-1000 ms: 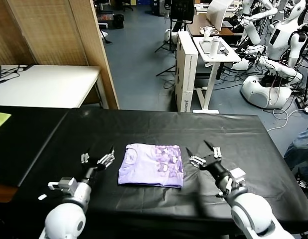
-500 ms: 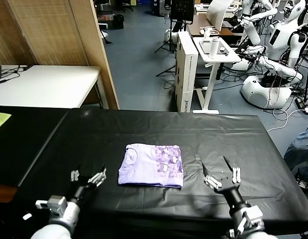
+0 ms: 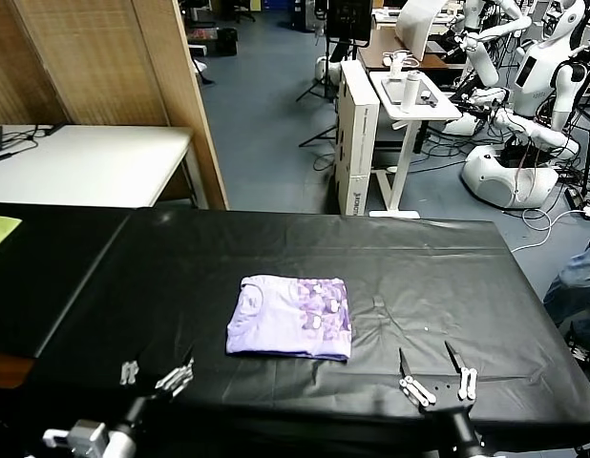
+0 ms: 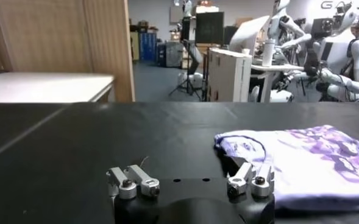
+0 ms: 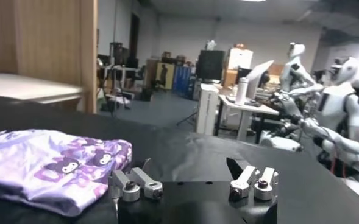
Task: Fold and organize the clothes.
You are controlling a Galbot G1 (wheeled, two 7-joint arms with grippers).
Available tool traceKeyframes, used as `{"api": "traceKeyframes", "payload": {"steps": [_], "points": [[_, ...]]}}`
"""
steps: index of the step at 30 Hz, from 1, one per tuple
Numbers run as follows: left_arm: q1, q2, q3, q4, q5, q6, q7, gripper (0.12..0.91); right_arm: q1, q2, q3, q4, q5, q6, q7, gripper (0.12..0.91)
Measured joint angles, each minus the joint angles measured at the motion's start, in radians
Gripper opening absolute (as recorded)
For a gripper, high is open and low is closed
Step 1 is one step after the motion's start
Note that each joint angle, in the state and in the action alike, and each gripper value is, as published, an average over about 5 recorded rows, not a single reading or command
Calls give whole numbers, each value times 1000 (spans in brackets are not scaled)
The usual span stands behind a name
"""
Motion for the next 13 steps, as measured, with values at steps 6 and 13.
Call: {"api": "traceKeyframes", "payload": {"steps": [6,13], "points": [[80,-22,-11,-38,21,-15,1,907,-53,10,-10,20,-16,7,-1,907],[113,-34,-13,-49,27,-15,3,907,-57,12,-20,20,-19,-13,-3,907]]}}
